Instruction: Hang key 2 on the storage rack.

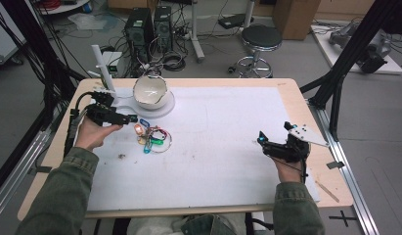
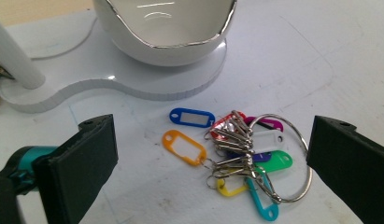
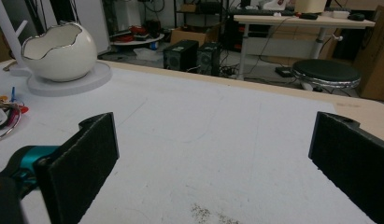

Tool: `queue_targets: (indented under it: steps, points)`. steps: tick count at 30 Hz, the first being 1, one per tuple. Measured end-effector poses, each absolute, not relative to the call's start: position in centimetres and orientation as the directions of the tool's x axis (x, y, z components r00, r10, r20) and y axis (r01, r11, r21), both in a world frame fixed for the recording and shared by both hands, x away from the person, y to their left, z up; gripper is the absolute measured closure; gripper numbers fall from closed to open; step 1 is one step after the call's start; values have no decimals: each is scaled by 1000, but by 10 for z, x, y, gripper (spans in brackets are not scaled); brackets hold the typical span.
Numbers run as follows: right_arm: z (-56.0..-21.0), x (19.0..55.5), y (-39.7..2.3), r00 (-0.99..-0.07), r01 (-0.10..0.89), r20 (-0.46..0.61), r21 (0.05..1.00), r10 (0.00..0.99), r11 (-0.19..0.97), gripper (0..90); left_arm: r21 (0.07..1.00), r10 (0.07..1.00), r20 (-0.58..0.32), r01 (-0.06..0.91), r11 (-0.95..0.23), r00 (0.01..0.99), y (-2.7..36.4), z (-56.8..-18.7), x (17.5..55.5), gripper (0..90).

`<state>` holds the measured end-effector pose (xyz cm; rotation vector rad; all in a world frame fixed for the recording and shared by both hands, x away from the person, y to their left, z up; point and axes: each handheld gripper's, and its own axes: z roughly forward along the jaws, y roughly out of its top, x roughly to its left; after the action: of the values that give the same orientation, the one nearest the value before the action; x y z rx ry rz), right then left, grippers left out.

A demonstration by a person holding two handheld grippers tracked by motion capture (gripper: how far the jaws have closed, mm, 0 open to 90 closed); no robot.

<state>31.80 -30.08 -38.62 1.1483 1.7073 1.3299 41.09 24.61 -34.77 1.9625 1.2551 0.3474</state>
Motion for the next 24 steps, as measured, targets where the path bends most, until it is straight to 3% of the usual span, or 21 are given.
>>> queue_targets:
  steps: [19,22,24]
  points:
    - [-386,318,-301,-383,240,18,968,923,81,4,683,830,-188,677,-275,526,222,-365,416,25]
    - [-386,318,-301,-383,239,17,968,923,82,5,677,818,-197,678,-285,541,219,-368,416,96]
    - [-386,318,-301,-384,239,16,968,923,82,4,671,814,-196,680,-295,546,217,-370,417,98]
